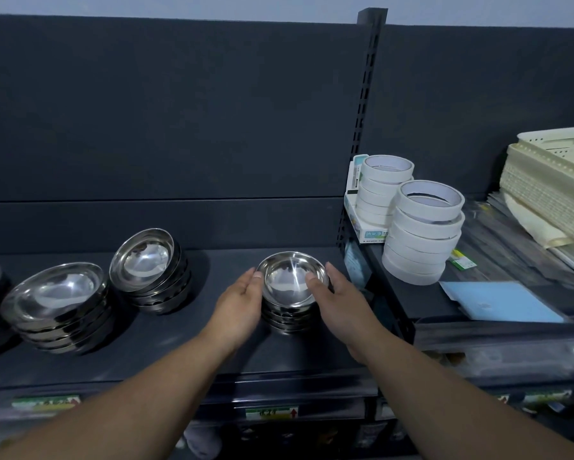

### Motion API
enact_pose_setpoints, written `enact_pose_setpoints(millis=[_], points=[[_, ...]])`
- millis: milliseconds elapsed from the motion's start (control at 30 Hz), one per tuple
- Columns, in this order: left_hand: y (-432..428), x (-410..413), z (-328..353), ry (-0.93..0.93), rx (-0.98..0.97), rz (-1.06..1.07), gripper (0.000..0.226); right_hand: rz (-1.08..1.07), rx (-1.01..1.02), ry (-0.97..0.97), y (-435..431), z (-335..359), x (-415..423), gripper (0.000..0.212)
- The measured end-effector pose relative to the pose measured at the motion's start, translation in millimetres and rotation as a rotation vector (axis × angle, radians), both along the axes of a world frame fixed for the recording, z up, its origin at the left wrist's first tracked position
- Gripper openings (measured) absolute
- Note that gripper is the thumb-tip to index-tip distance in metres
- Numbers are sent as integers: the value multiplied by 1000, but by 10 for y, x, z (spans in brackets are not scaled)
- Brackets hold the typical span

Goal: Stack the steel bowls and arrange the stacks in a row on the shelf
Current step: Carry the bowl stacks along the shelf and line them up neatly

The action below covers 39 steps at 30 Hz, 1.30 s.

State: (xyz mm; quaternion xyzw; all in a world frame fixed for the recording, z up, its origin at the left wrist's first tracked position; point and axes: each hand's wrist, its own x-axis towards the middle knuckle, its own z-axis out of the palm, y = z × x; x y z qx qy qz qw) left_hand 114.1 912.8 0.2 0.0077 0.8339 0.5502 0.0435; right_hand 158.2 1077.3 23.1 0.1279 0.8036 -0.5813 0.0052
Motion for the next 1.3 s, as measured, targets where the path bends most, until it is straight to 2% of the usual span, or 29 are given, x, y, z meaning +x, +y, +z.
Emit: enact_pose_setpoints(millis=[233, 733, 1033, 1300], points=[[-57, 43, -53, 13, 71, -19, 47, 19, -14, -19, 13, -110, -3, 61], [-53, 76, -93, -13, 82, -21, 48, 1, -57, 12, 19, -201, -63, 61], [-24, 89, -131, -111, 199, 0, 53, -20, -87, 21, 17, -217, -27, 63], [7, 91, -150, -167, 318, -53, 47, -18, -69, 2, 14, -212, -24, 59]])
